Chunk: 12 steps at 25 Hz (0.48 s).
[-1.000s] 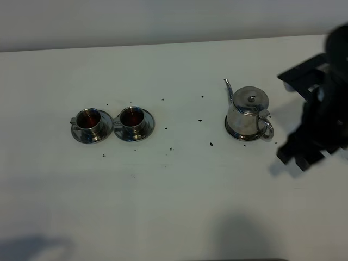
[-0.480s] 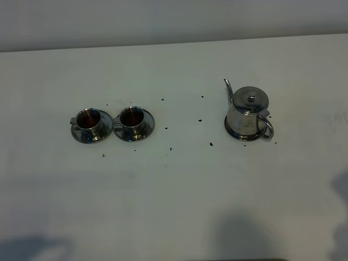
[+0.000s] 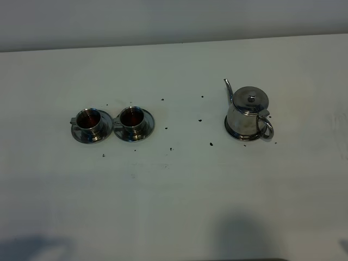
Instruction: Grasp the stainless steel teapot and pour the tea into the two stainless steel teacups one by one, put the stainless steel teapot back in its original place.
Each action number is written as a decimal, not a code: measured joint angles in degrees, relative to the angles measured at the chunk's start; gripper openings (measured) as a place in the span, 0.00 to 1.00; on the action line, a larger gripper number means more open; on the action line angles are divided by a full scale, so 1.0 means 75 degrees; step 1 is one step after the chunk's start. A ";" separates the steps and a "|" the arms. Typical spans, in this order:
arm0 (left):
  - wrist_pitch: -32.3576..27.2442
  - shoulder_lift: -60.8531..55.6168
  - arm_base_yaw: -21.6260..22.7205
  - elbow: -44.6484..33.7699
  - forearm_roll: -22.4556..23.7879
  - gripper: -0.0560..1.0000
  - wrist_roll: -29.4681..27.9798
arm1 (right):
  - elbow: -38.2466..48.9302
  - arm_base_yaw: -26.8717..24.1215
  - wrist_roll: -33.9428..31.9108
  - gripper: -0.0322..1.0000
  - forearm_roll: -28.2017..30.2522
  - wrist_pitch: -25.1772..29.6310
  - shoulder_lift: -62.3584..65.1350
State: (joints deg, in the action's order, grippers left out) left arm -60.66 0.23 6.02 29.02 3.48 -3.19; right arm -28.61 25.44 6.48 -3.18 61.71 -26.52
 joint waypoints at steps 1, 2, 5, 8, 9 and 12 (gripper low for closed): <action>0.0000 0.0000 0.0000 0.0000 0.0000 0.46 0.0000 | 0.0000 -0.0012 0.0000 0.51 0.0007 0.0000 0.0000; 0.0000 0.0000 0.0000 0.0000 0.0000 0.46 0.0000 | 0.0007 -0.0096 -0.0017 0.51 0.0007 -0.0009 0.0027; 0.0000 0.0000 0.0000 0.0000 0.0000 0.46 0.0000 | 0.0003 -0.0737 -0.0036 0.51 0.0007 -0.0023 0.0158; 0.0000 0.0000 0.0000 0.0000 0.0000 0.46 -0.0007 | 0.0003 -0.1655 -0.0054 0.51 0.0007 -0.0023 0.0354; 0.0000 0.0000 0.0000 0.0000 0.0000 0.46 -0.0007 | 0.0003 -0.2026 -0.0054 0.51 0.0007 -0.0023 0.0429; 0.0000 0.0000 0.0000 0.0000 0.0000 0.46 -0.0007 | 0.0003 -0.3015 -0.0061 0.51 0.0022 -0.0023 0.0714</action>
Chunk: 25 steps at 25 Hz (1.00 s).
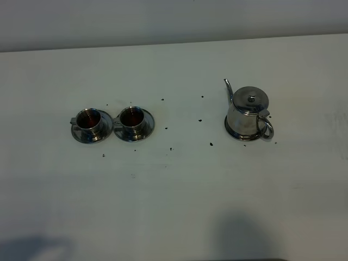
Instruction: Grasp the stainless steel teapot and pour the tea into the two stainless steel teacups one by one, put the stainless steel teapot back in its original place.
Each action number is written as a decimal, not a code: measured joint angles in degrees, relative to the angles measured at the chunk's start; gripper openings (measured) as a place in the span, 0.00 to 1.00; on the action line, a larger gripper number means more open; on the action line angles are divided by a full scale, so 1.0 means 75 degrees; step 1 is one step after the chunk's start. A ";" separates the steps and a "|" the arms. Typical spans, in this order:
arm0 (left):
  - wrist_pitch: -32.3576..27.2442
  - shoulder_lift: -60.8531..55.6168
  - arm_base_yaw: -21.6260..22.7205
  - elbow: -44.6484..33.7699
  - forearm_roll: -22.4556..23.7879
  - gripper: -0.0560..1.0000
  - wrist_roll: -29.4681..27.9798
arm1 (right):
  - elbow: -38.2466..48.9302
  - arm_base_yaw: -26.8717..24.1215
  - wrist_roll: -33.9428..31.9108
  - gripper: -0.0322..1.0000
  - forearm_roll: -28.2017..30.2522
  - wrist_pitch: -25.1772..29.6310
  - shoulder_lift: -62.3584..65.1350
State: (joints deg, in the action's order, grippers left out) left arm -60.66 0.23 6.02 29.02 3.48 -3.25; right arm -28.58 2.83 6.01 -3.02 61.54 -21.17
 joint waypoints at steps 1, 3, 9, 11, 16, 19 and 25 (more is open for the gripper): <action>0.0000 0.0000 0.0000 0.0000 0.0000 0.46 0.0000 | 0.0000 -0.0268 0.0000 0.51 0.0003 -0.0002 0.0105; 0.0000 0.0000 0.0000 0.0000 0.0000 0.46 0.0000 | 0.0000 -0.0579 0.0000 0.51 0.0003 -0.0002 0.0329; 0.0000 0.0000 0.0000 0.0000 0.0000 0.46 0.0000 | 0.0024 -0.0669 0.0126 0.51 -0.0077 -0.0018 0.1239; 0.0000 0.0000 0.0000 0.0000 0.0000 0.46 0.0000 | 0.0033 -0.0669 0.0147 0.51 -0.0083 -0.0018 0.1586; 0.0000 0.0000 0.0000 0.0000 0.0000 0.46 0.0000 | 0.0043 -0.0669 0.0152 0.51 -0.0083 -0.0018 0.2640; 0.0000 0.0000 0.0000 0.0000 0.0000 0.46 0.0000 | 0.0042 -0.0669 0.0152 0.51 -0.0083 -0.0018 0.2858; 0.0000 0.0000 0.0000 0.0000 0.0000 0.46 -0.0007 | 0.0042 -0.0669 0.0152 0.51 -0.0083 -0.0018 0.2873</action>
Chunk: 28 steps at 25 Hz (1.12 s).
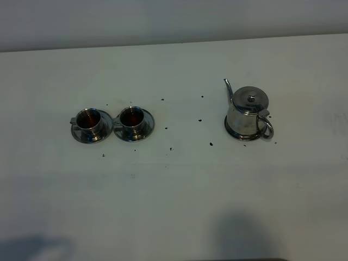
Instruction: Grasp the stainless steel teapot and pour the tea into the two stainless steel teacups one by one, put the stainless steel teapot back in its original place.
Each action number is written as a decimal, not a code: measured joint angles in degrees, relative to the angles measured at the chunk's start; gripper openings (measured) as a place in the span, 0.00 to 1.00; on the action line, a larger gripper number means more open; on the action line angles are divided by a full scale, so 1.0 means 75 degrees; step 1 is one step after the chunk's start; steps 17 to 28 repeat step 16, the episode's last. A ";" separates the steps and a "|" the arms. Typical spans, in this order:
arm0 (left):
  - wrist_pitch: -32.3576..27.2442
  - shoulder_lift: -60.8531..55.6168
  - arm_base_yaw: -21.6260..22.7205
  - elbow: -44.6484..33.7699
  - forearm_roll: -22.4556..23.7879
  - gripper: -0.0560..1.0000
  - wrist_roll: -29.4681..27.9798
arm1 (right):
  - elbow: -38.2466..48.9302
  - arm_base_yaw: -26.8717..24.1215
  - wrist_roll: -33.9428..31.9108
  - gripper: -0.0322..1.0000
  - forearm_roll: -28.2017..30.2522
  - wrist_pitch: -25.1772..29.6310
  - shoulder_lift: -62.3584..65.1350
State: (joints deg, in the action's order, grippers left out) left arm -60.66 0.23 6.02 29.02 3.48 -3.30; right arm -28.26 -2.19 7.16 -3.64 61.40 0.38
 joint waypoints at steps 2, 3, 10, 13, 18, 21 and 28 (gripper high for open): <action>0.0000 0.0000 0.0000 0.0000 0.0000 0.46 0.0000 | 0.0000 0.0000 0.0000 0.51 0.0000 0.0000 0.0000; 0.0000 0.0000 0.0000 0.0000 0.0000 0.46 0.0000 | 0.0000 0.0000 0.0000 0.51 0.0000 0.0000 0.0000; 0.0000 0.0000 0.0000 0.0000 0.0000 0.46 -0.0009 | 0.0000 0.0000 0.0000 0.51 0.0000 0.0000 0.0000; 0.0000 0.0000 0.0000 0.0000 0.0000 0.46 -0.0009 | 0.0000 0.0000 0.0000 0.51 0.0000 0.0000 0.0000; 0.0000 0.0000 0.0000 0.0000 0.0000 0.46 -0.0009 | 0.0000 0.0000 0.0000 0.51 0.0000 0.0000 0.0000; 0.0000 0.0000 0.0000 0.0000 0.0000 0.46 -0.0009 | 0.0000 0.0000 0.0000 0.51 0.0000 0.0000 0.0000; 0.0000 0.0000 0.0000 0.0000 0.0000 0.46 -0.0009 | 0.0000 0.0000 0.0000 0.51 0.0000 0.0000 0.0000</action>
